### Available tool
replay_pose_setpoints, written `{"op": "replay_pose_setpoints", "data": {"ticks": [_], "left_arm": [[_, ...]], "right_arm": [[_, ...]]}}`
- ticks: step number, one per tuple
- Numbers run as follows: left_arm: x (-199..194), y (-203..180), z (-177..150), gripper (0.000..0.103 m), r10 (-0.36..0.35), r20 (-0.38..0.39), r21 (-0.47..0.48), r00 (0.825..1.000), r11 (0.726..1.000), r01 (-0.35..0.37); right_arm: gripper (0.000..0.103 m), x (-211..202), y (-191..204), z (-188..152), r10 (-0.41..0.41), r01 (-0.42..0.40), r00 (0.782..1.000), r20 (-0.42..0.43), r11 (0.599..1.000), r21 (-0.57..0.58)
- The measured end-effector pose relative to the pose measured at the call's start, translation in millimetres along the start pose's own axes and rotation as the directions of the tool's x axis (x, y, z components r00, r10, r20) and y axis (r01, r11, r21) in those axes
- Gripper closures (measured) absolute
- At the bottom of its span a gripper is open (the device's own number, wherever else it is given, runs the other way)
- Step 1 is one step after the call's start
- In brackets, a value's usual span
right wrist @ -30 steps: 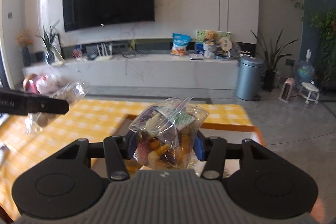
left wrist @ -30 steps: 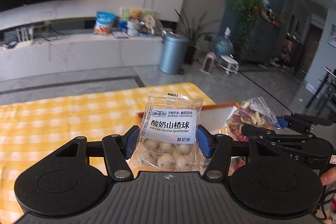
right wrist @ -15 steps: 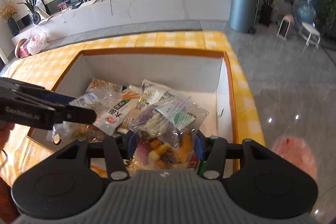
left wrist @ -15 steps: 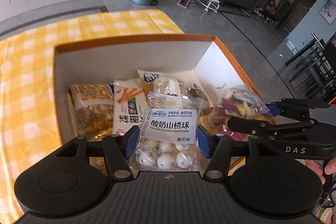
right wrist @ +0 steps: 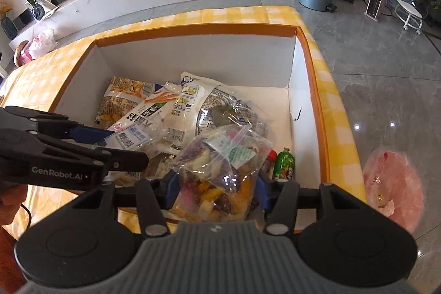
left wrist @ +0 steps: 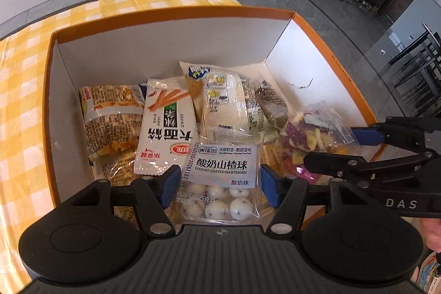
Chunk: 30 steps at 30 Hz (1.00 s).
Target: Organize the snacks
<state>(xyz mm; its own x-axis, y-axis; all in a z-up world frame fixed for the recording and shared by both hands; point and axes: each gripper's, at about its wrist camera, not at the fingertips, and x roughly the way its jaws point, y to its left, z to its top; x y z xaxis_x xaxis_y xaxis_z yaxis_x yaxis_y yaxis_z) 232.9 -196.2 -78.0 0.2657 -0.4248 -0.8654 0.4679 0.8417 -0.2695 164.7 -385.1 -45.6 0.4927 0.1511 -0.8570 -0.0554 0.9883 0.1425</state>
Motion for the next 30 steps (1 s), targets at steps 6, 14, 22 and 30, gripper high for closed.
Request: {"op": "replay_pose_setpoints", "data": {"ticks": [6,14,22,30], "left_arm": [[-1.5,-3.3,-0.8,0.027,0.014,0.008,0.007,1.0,1.0,-0.014],[-7.5,-7.2,-0.4,0.022,-0.016,0.022,0.011,1.0,1.0,0.016],[-49.0,-8.3,-0.7,0.026,-0.031,0.148,0.026,0.988,0.999,0.027],[-120.7,-26.2,-19.0,0.026,0.038,0.406,0.122,0.913,0.988,-0.095]], "right_arm": [[0.036,-3.9,6.5,0.7,-0.038,0.039,0.999,0.02,0.998,-0.054],[0.024,-19.6,14.5,3.3,-0.094,0.106,0.99,0.108,0.987,-0.118],[0.049,-46.7,14.3,10.1,-0.074,0.093,0.98,0.183,0.991,-0.094],[0.067,-95.1,16.3,11.6,-0.04,0.037,0.951,0.306,0.999,0.017]]}}
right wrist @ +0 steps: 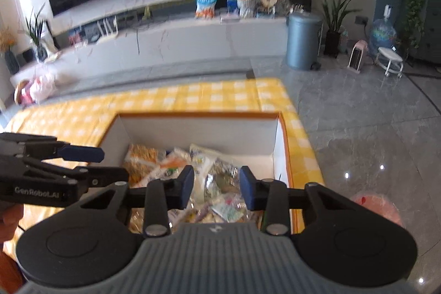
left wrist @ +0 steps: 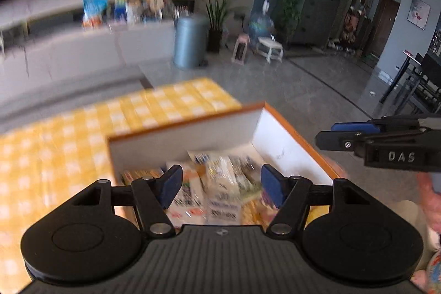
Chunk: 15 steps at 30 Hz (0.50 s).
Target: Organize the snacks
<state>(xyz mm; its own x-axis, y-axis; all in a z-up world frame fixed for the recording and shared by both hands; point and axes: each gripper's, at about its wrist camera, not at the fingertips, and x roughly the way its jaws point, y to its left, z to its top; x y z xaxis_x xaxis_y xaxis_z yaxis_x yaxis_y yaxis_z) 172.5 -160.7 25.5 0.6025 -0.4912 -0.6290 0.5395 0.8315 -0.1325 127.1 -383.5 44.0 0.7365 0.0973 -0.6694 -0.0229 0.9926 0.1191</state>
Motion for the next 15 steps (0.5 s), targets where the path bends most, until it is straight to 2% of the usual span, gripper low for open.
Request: {"op": "replay_pose_setpoints", "data": {"ticks": [3,6,8,10,14,15], "left_arm": [[-33.6,-6.9,-1.1,0.024,0.068,0.121,0.04,0.99,0.996,-0.073],[-64.8,-14.0,-6.0,0.019,0.104,0.231,0.073,0.967,0.99,-0.123],[-82.3,-18.8,-9.5,0.013,0.131,0.278,0.083,0.952,0.984,-0.159],[-99.0,-24.1,-13.4,0.007,0.163,0.303,0.082,0.939,0.977,-0.196],[-118.9,-28.6,-24.5,0.006,0.208,0.298,0.077,0.931,0.967,-0.241],[-122.0,-28.2,-28.1,0.005,0.222,0.3,0.069,0.928,0.965,-0.253]], "right_arm": [[0.067,-28.6,11.1,3.4,0.011,-0.011,0.996,0.092,1.0,0.001],[0.059,-55.1,26.4,3.3,0.011,-0.01,0.986,0.167,1.0,-0.009],[0.057,-70.7,37.6,0.2,0.022,-0.018,0.979,0.202,1.0,-0.019],[0.043,-83.4,49.8,-4.8,0.018,-0.01,0.975,0.22,0.999,-0.039],[0.035,-99.6,76.8,-21.8,-0.046,0.069,0.972,0.228,0.993,-0.091],[0.03,-103.1,82.9,-28.4,-0.056,0.08,0.972,0.228,0.992,-0.098]]}}
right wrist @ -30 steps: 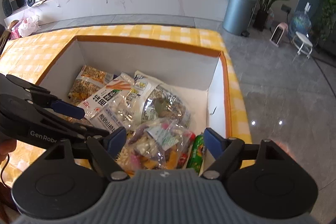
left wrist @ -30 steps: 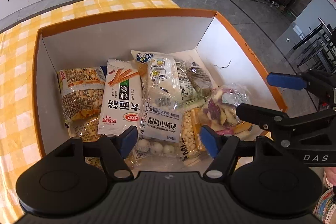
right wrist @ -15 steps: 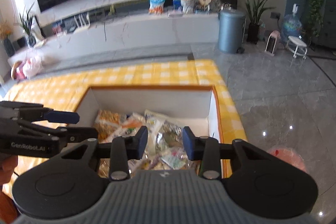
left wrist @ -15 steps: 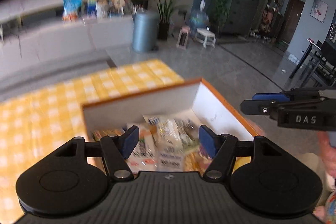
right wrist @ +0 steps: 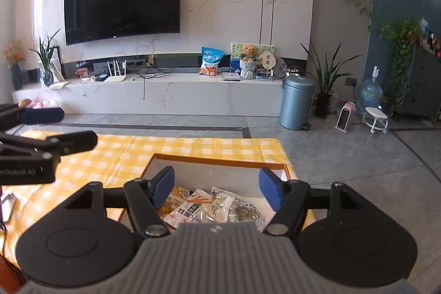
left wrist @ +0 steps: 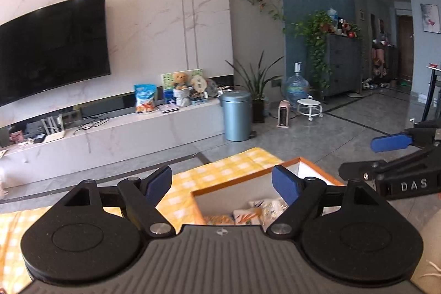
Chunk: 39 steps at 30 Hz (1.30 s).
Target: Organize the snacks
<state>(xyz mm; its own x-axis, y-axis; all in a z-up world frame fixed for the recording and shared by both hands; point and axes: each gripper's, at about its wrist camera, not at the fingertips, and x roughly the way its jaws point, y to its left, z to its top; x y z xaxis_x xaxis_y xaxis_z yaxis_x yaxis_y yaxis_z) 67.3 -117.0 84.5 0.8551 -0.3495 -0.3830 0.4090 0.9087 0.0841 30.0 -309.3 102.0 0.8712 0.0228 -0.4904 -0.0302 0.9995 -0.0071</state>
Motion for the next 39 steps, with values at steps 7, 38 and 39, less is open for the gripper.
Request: {"op": "replay_pose_setpoints", "data": {"ticks": [7,38,39], "left_arm": [[-9.8,16.1,-32.2,0.0,0.047,-0.044,-0.076,0.998,0.996,-0.05],[1.5,19.8,-105.8,0.0,0.026,-0.231,-0.094,0.973,0.994,-0.049],[1.8,19.7,-105.8,0.0,0.027,-0.231,-0.093,0.972,0.994,-0.05]], "right_arm": [[0.029,-20.9,31.7,-40.5,-0.001,0.001,1.0,-0.002,0.999,0.04],[0.023,-8.9,56.3,-113.1,-0.097,0.106,0.992,-0.086,0.988,0.115],[0.023,-8.9,57.3,-113.1,-0.095,0.104,0.992,-0.084,0.988,0.112]]}}
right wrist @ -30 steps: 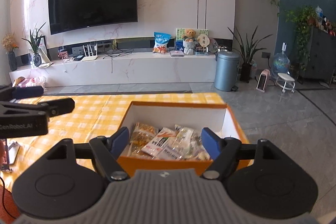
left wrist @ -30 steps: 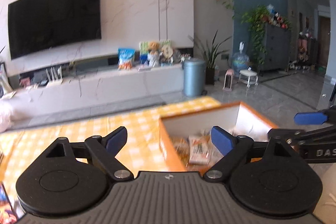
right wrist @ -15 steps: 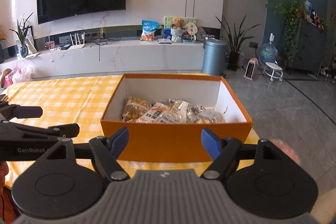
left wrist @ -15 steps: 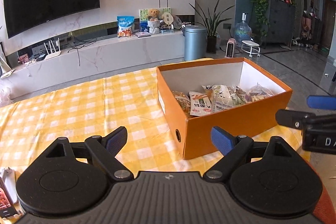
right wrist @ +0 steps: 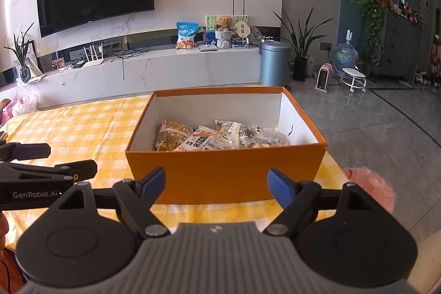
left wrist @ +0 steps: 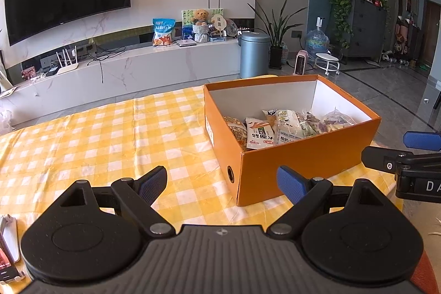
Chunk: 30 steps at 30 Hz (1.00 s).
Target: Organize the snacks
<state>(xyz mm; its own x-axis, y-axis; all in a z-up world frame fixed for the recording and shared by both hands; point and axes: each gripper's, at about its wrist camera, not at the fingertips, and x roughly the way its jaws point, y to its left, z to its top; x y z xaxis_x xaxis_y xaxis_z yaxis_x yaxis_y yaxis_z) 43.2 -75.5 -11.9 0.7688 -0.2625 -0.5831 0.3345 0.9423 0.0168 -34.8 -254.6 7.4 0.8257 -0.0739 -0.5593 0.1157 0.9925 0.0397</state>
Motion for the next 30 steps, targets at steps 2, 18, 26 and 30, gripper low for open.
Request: {"op": "replay_pose_setpoints", "data": {"ticks": [2,18,26,30], "left_arm": [[-1.1,0.2,-0.4,0.0,-0.002,-0.002,0.001,1.0,1.0,0.002],[-3.3,0.5,-1.4,0.0,-0.001,-0.007,-0.01,1.0,1.0,0.001],[-4.1,0.2,-1.7,0.0,-0.001,-0.008,-0.012,1.0,1.0,0.001],[-4.3,0.4,-1.6,0.0,0.0,-0.008,-0.011,1.0,1.0,0.0]], "right_arm": [[0.023,0.0,0.1,0.0,0.0,0.0,1.0,0.002,1.0,-0.002],[0.021,-2.2,5.7,-2.5,0.012,-0.012,1.0,-0.004,1.0,-0.02],[0.021,-2.9,8.1,-1.7,0.017,-0.017,1.0,-0.001,0.999,-0.028],[0.021,-2.9,8.4,-2.5,0.019,-0.019,1.0,-0.002,0.999,-0.032]]}}
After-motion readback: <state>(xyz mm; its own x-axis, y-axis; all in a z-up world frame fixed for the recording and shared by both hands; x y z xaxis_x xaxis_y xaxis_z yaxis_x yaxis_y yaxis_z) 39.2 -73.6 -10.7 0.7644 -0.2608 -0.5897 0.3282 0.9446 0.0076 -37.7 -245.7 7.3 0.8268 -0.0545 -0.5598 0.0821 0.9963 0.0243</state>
